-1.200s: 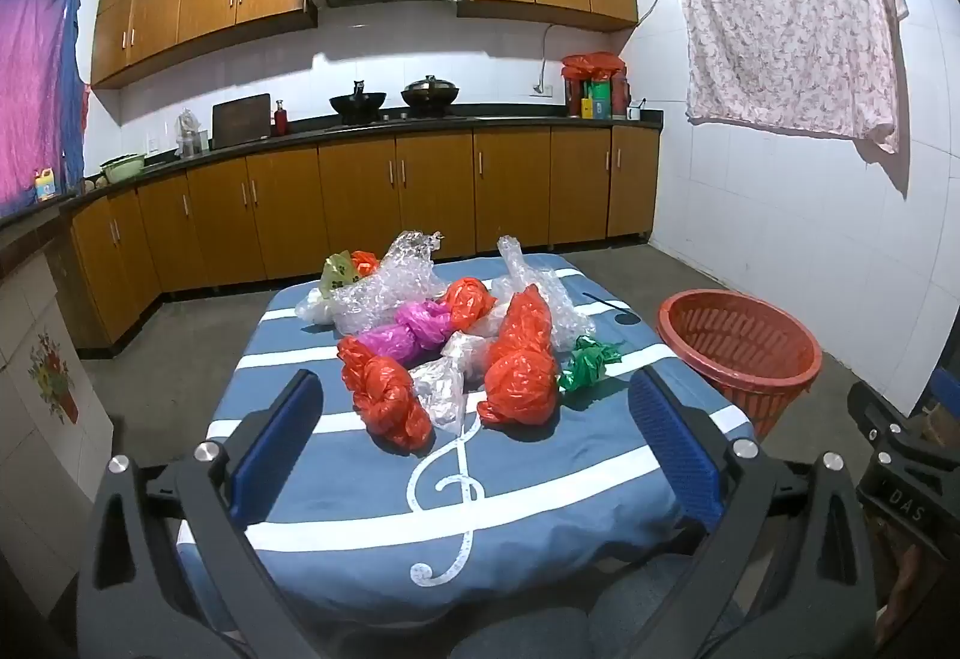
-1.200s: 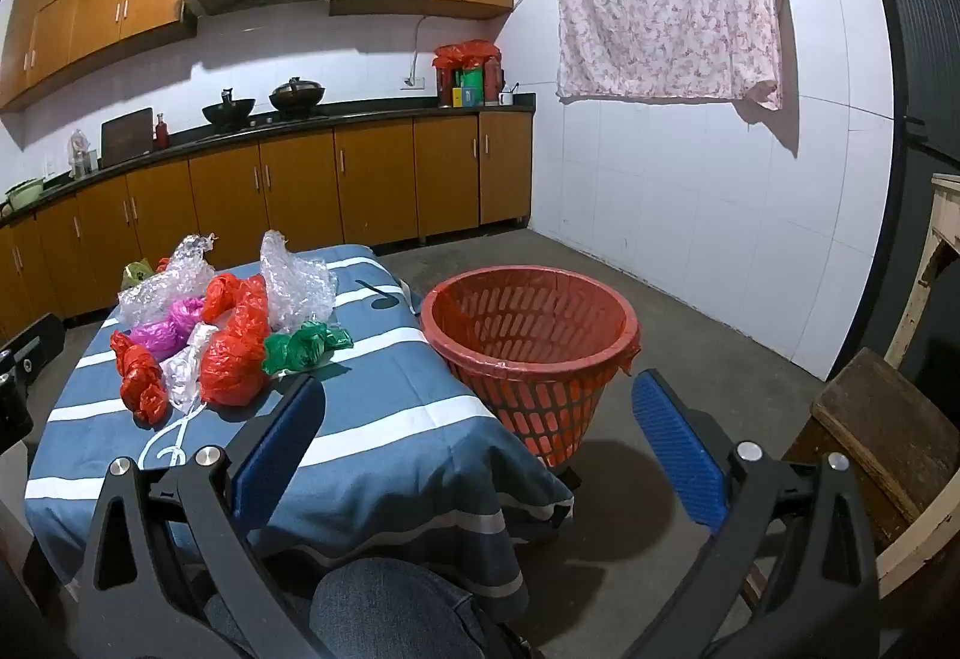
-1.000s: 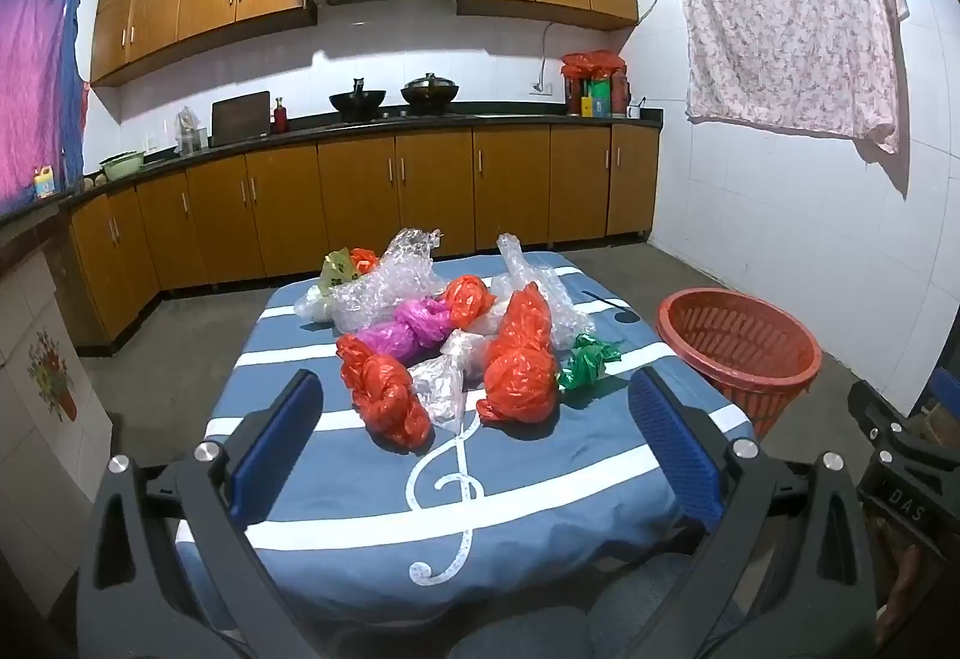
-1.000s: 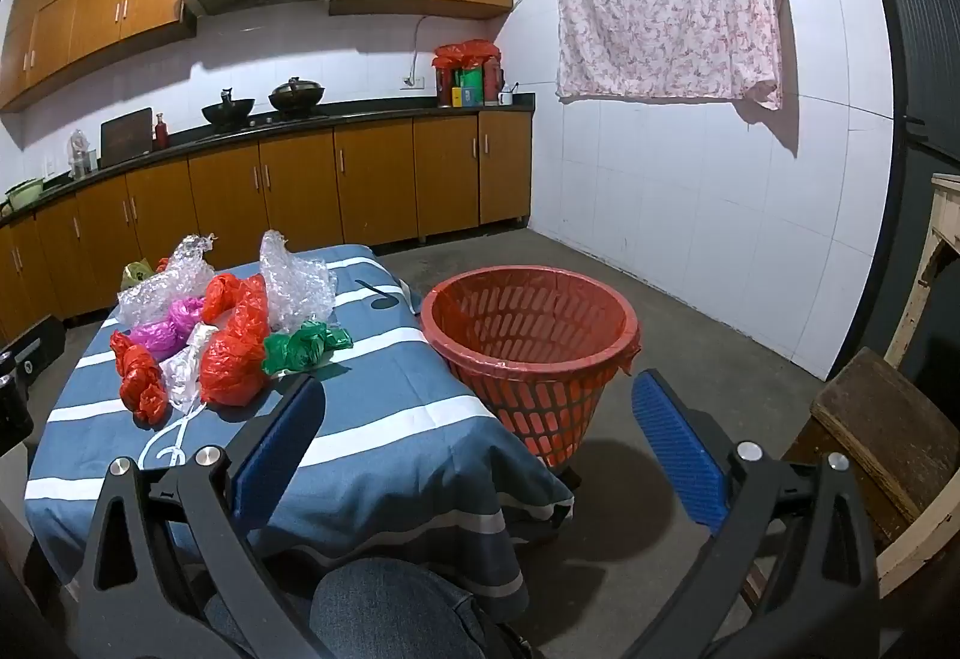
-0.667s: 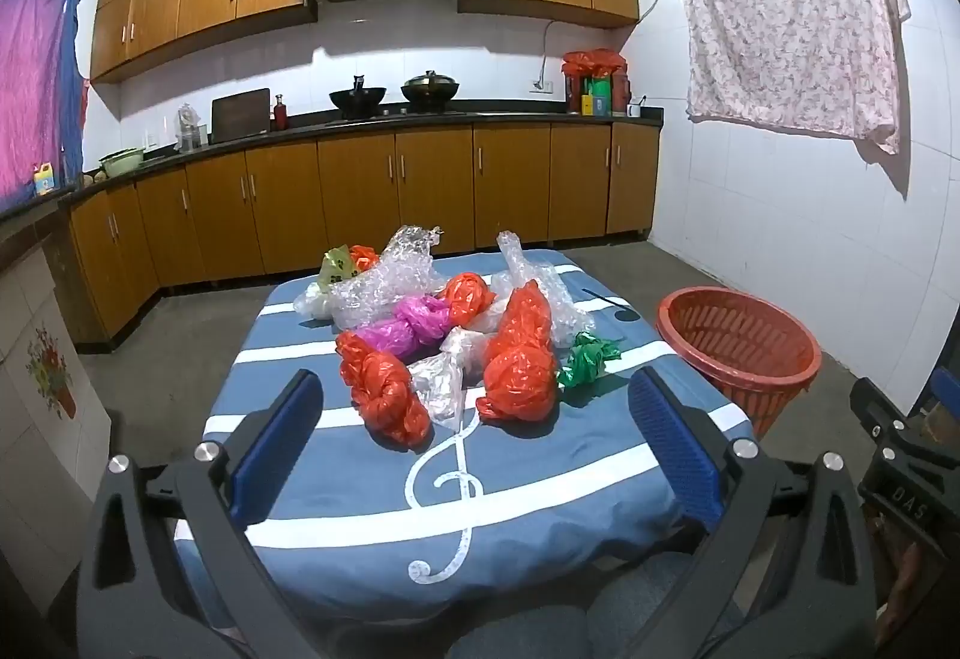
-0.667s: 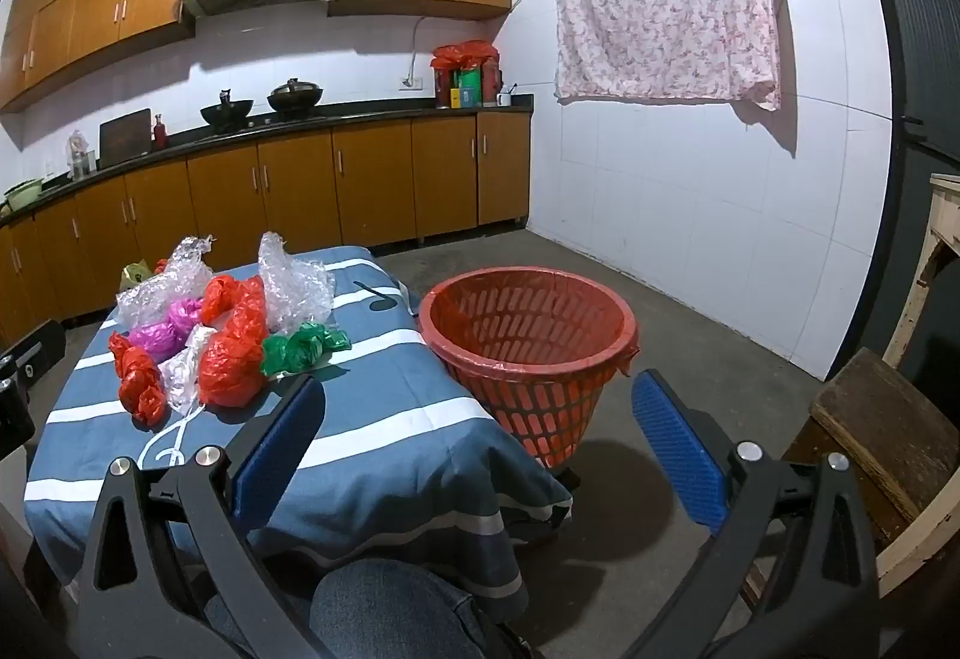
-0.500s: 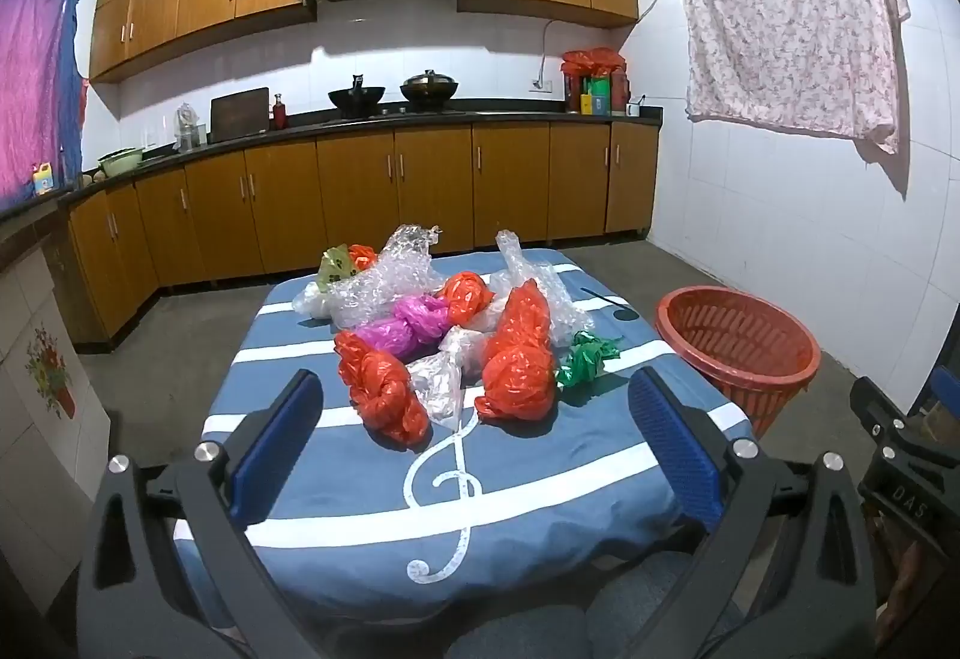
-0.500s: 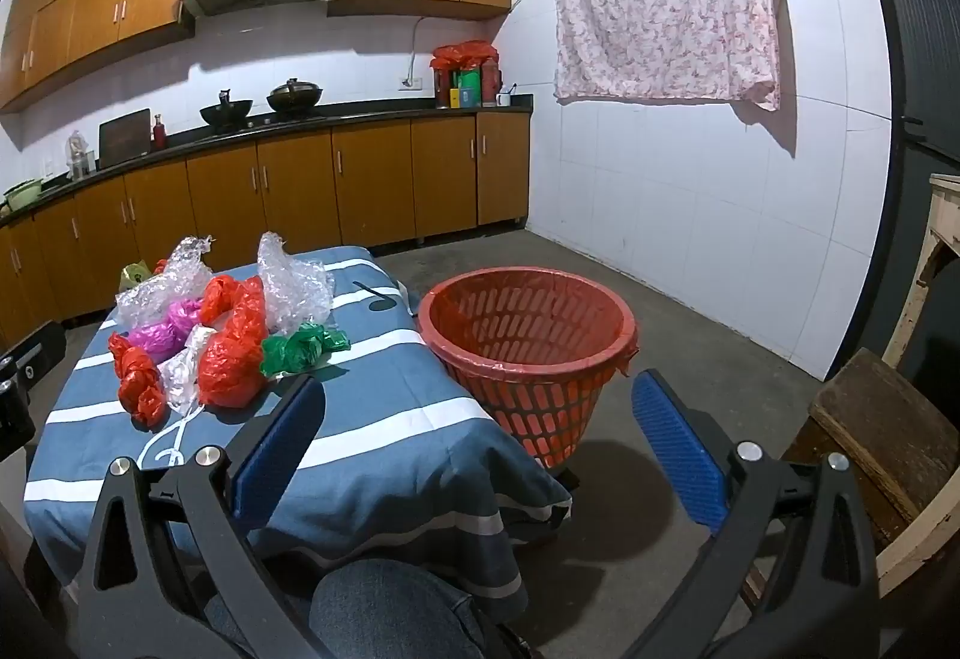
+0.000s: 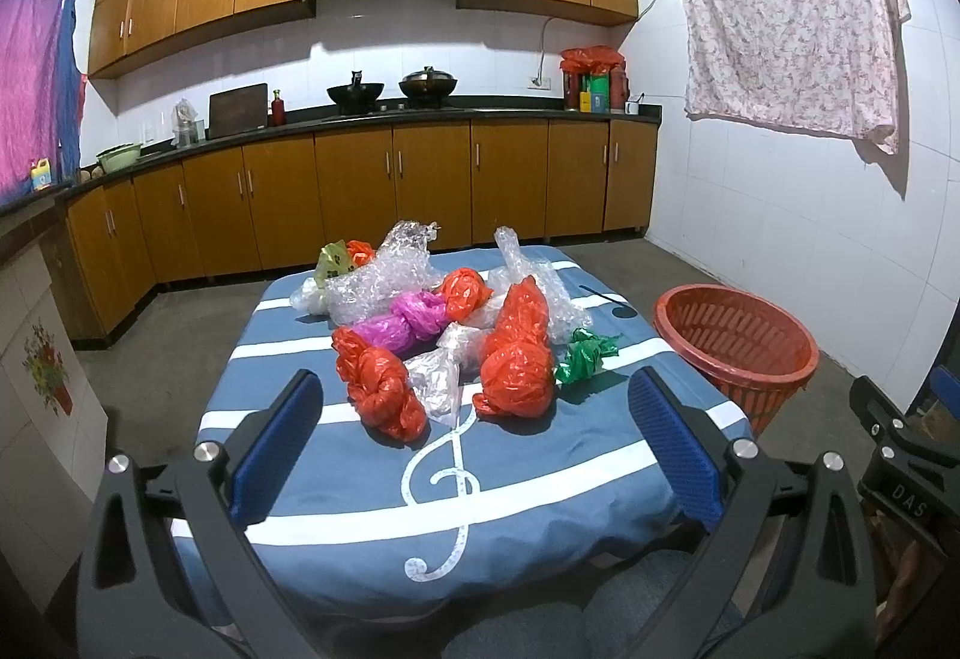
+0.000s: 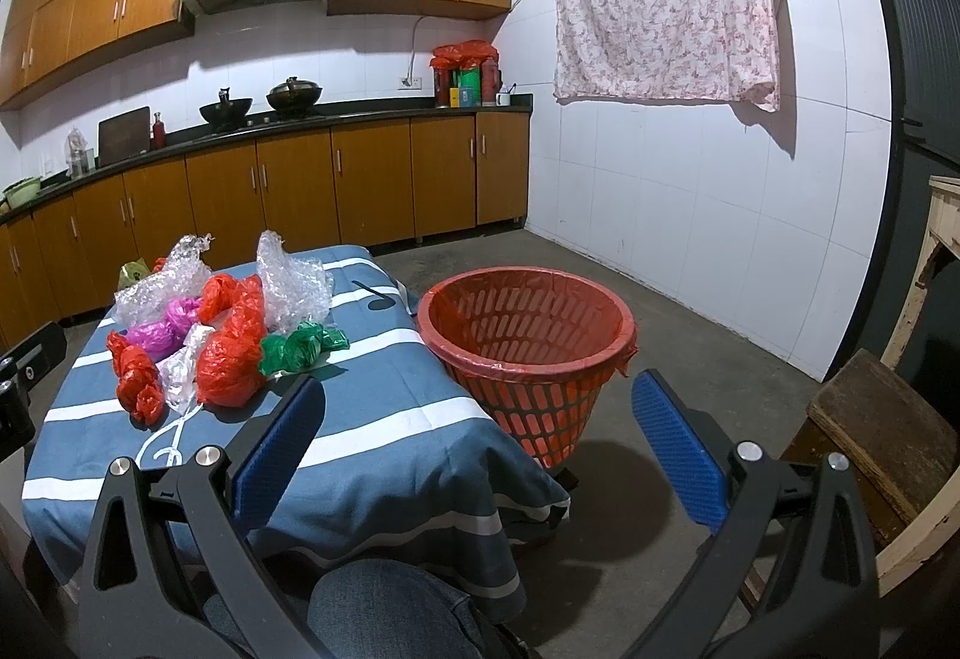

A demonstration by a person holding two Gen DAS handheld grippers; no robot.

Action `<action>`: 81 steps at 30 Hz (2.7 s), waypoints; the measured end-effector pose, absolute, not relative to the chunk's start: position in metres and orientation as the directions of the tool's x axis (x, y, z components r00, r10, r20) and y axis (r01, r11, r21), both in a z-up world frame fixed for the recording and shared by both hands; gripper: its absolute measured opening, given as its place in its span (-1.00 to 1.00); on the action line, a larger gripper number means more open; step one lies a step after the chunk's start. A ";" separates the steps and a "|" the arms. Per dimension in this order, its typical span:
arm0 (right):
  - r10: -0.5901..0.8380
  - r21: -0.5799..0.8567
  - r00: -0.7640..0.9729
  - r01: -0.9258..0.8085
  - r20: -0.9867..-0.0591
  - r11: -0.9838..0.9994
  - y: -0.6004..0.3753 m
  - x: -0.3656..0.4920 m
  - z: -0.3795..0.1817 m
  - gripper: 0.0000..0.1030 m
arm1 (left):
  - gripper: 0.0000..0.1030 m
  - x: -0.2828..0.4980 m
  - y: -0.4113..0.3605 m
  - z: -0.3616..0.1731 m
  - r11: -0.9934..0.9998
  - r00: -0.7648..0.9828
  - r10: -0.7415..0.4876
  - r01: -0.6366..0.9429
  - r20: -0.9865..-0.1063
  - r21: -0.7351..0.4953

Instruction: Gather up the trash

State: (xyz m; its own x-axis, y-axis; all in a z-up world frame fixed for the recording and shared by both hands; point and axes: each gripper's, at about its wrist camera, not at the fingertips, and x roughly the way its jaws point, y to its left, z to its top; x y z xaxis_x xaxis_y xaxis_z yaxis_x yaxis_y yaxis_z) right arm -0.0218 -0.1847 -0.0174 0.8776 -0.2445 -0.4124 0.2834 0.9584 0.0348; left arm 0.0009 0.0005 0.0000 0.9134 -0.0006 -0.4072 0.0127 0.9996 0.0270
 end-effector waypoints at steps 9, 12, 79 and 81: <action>-0.245 0.034 0.877 0.284 -0.412 0.958 -0.185 -0.022 -0.018 0.97 | 0.93 0.001 0.001 0.000 1.000 0.912 -0.002 0.013 -0.409 0.025; -0.246 0.034 0.877 0.284 -0.412 0.958 -0.185 -0.021 -0.018 0.97 | 0.93 0.001 0.001 0.000 1.000 0.912 -0.002 0.014 -0.410 0.025; -0.175 0.047 0.890 0.214 -0.421 0.976 -0.170 0.055 -0.032 0.97 | 0.93 0.072 0.075 -0.069 0.972 0.799 0.165 -0.230 -0.578 -0.041; -0.140 0.075 0.887 0.191 -0.440 0.979 -0.167 0.075 -0.035 0.96 | 0.92 0.088 0.082 -0.072 0.968 0.789 0.160 -0.242 -0.593 -0.061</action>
